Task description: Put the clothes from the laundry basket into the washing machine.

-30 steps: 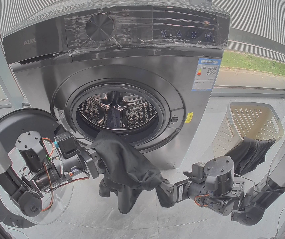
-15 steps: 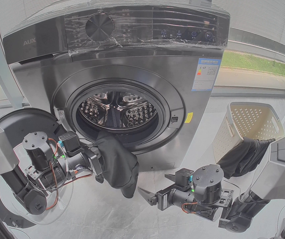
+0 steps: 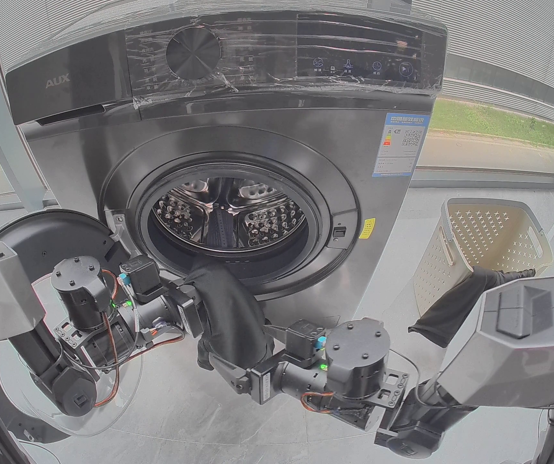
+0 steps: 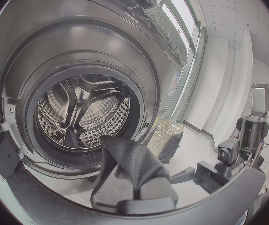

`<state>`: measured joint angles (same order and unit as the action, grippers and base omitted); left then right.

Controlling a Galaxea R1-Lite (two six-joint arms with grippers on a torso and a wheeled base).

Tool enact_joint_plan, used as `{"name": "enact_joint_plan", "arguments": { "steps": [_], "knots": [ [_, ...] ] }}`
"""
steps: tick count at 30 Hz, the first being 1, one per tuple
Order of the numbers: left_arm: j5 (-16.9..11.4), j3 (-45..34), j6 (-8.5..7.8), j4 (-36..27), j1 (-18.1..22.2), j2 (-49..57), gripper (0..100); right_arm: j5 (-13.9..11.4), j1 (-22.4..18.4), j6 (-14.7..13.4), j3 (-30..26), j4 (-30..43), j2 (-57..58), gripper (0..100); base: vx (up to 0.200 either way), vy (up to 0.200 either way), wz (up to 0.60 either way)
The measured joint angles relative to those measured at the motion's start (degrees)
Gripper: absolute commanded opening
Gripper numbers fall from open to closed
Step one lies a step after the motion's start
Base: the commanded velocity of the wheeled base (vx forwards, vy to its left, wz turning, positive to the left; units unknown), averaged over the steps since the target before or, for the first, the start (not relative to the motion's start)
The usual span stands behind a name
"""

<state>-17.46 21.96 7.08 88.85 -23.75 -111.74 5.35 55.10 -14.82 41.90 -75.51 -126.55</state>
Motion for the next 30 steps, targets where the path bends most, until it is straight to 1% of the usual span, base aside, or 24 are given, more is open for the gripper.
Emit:
{"name": "enact_joint_plan", "arguments": {
  "steps": [6, 11, 16, 21, 23, 24, 30],
  "knots": [
    [0.55, 0.39, 0.00, 0.00, -0.06, -0.11, 0, 0.26, -0.20, 0.16, 5.69, 0.43, -5.50, 100, 0.000, 0.000, 0.00],
    [0.60, 0.52, 0.05, 0.00, -0.09, -0.11, 0, 0.63, -0.91, 1.28, 8.75, 0.51, -9.12, 100, 0.000, 0.000, 0.00],
    [0.55, 0.54, 0.06, 0.00, -0.12, -0.09, 0, 2.22, -2.13, 2.34, 12.29, 0.57, -12.07, 100, 0.000, 0.000, 0.00],
    [0.52, 0.45, 0.09, -0.02, -0.15, -0.04, 0, 3.90, -3.01, 2.51, 15.21, 1.19, -13.78, 100, 0.000, 0.000, 0.00],
    [0.52, 0.45, 0.11, 0.00, -0.26, -0.04, 0, 4.14, -3.23, 2.51, 15.81, 1.23, -14.15, 100, 0.000, 0.000, 0.00],
    [0.51, 0.43, 0.11, 0.00, -0.30, -0.06, 0, 4.25, -3.25, 2.51, 16.03, 1.23, -14.35, 0, 0.000, 0.000, 0.00],
    [0.51, 0.32, 0.09, 0.00, -0.23, -0.13, 0, 5.73, -3.29, 2.49, 16.18, 0.93, -14.85, 0, 0.000, 0.000, 0.00]
  ]
}}
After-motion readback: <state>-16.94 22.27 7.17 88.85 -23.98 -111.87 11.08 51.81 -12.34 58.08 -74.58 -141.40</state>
